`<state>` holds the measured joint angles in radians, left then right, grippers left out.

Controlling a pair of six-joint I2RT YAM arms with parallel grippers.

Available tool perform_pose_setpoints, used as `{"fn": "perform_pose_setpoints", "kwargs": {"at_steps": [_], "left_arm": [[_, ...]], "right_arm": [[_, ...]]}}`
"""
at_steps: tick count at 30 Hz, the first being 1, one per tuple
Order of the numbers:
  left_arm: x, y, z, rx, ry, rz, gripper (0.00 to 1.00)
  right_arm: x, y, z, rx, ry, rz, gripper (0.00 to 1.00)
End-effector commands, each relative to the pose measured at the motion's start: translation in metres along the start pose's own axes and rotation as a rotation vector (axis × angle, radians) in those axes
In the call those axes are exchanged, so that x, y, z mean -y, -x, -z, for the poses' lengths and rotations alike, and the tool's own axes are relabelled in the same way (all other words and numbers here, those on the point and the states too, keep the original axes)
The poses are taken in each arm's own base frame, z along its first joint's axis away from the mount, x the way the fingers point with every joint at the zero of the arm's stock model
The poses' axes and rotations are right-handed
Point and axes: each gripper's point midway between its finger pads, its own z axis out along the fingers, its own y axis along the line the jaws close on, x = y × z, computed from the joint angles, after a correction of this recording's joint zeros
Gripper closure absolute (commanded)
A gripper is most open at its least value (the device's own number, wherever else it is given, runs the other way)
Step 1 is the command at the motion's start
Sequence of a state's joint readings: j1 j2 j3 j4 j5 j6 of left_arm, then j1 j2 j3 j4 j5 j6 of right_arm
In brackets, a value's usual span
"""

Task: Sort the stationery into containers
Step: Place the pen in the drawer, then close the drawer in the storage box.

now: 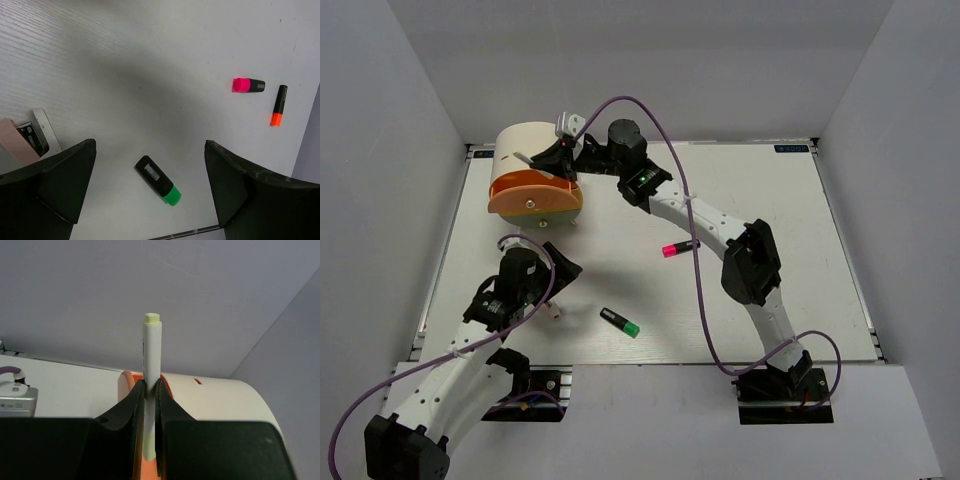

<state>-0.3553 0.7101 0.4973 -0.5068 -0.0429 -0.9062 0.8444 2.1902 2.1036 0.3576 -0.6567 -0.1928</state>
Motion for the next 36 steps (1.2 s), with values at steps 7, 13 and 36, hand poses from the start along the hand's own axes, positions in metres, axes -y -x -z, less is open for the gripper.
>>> {"fn": "perform_pose_setpoints", "kwargs": {"at_steps": [7, 13, 36], "left_arm": [[0.005, -0.001, 0.004, -0.004, -0.036, -0.003, 0.01], [0.003, -0.003, 0.004, -0.004, -0.036, -0.003, 0.01], [0.04, 0.06, 0.0, 0.126, 0.013, -0.133, 0.21]], "right_arm": [[0.021, -0.018, -0.015, 0.065, -0.07, 0.033, 1.0], [0.018, -0.033, -0.011, 0.036, -0.06, 0.025, 0.73], [0.054, 0.053, 0.073, -0.024, -0.271, -0.049, 1.0]]}}
